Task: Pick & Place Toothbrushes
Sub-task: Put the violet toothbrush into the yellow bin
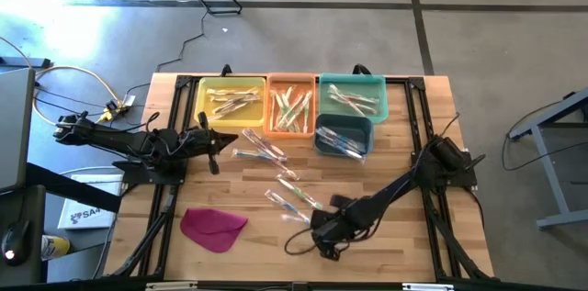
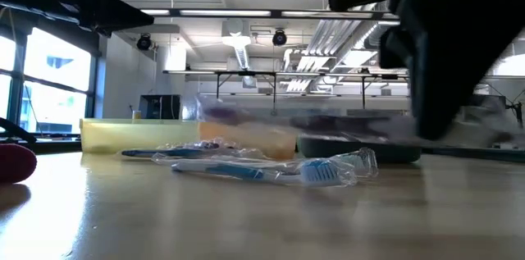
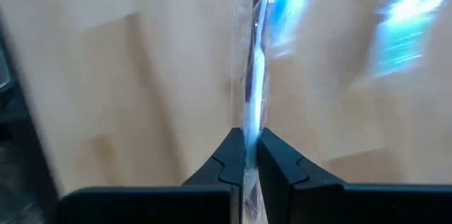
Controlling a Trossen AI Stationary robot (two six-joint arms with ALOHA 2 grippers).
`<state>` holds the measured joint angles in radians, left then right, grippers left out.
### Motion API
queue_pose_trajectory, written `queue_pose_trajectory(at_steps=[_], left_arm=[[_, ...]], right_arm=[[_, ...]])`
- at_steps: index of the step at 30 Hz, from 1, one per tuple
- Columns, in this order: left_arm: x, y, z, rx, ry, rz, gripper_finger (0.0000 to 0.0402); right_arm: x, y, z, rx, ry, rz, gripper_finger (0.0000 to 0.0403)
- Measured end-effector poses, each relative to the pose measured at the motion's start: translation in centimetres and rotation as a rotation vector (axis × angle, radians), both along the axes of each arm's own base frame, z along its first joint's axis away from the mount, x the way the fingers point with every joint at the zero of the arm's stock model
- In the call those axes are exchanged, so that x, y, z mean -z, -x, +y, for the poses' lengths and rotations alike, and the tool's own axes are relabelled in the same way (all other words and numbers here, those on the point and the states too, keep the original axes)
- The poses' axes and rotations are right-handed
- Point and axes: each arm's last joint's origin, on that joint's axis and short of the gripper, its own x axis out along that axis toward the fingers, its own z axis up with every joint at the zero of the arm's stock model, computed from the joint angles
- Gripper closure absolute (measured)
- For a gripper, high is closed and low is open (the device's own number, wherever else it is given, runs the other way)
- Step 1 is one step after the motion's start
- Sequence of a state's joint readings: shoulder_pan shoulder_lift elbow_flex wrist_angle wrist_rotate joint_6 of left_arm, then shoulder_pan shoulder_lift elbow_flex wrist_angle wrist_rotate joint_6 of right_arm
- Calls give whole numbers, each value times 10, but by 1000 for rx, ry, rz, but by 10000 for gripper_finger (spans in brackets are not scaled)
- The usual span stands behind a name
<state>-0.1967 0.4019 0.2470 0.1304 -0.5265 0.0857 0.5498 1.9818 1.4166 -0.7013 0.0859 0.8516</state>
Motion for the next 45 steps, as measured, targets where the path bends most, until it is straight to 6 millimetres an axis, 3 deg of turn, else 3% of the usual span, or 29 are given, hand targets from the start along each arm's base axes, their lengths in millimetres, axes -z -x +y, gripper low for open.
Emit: queue_pose_trajectory(at_steps=[11,19,30,45], left_arm=[[2,1,2,-63,111,-18,401],[8,6,4,-126,117,24,401],[9,15,5,-109,132,30,401],[8,14,3,-13,135,35,401]], right_arm=[[-46,-18,-59,-8,161,-189,389],[-60,-35,-93,-26,207,-295,389],[-71,-53,-112,-79,254,-453,389],[-88,-72,-136,-98,479,-656,389]])
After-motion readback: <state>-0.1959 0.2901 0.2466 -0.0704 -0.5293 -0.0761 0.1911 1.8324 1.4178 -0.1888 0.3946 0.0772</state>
